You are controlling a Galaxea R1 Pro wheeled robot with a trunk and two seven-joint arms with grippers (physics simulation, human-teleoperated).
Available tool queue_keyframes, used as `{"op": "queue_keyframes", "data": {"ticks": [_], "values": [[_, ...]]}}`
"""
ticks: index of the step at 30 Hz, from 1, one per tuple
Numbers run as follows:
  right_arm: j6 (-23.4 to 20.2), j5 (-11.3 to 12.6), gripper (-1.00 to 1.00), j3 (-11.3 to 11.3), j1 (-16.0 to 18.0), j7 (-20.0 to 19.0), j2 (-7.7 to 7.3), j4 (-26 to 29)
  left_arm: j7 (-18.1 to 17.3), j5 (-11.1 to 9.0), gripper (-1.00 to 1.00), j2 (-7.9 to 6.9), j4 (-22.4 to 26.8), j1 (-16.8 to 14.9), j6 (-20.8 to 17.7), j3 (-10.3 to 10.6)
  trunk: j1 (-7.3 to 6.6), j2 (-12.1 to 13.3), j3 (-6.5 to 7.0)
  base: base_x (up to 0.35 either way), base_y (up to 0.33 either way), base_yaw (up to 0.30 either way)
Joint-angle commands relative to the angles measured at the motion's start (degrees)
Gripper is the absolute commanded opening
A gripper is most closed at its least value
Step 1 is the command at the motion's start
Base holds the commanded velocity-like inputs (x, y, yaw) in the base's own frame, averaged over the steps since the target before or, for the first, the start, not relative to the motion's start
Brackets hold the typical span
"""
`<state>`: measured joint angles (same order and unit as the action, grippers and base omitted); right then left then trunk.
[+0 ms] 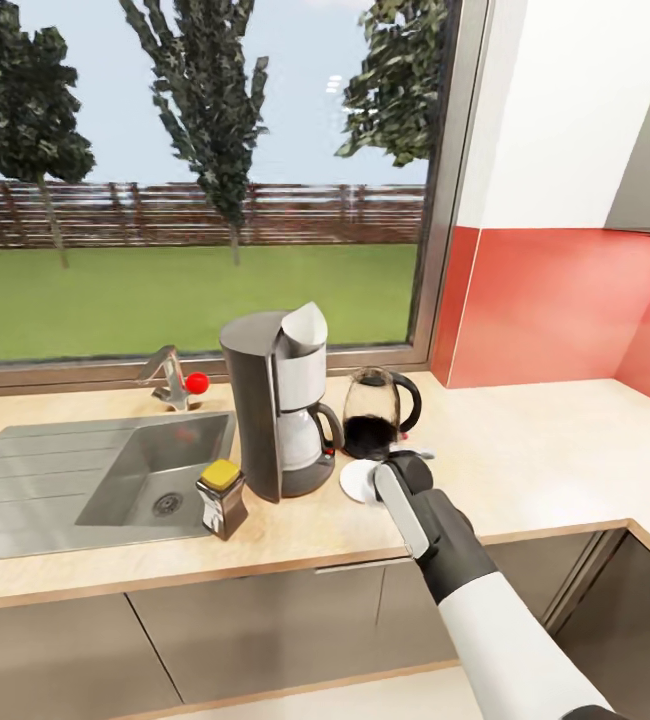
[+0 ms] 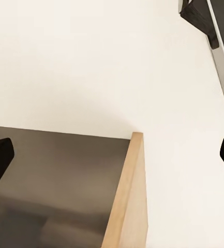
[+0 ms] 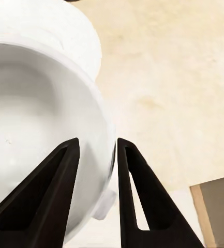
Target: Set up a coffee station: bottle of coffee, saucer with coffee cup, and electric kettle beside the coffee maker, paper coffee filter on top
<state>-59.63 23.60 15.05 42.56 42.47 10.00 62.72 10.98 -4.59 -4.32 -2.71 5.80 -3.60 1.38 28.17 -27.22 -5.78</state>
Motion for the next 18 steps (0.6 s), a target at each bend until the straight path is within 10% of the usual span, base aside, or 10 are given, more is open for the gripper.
{"op": "queue_keyframes", "data": {"ticks": [1,18], "values": [[-0.14,0.45,-1.0,0.03,0.06,0.51,0.0,-0.9,0.1,-0.48,1.0,0.01,0.08,0.0,-0.18,0.18,0.03,-0.11,-0.1,0.008,0.001,0.0],[-0.14,0.48,-1.0,0.07,0.07,0.51,0.0,-2.29,0.11,-0.5,1.0,-0.05,0.08,0.09,-0.11,0.16,0.03,-0.11,-0.1,0.082,0.0,0.0]]}}
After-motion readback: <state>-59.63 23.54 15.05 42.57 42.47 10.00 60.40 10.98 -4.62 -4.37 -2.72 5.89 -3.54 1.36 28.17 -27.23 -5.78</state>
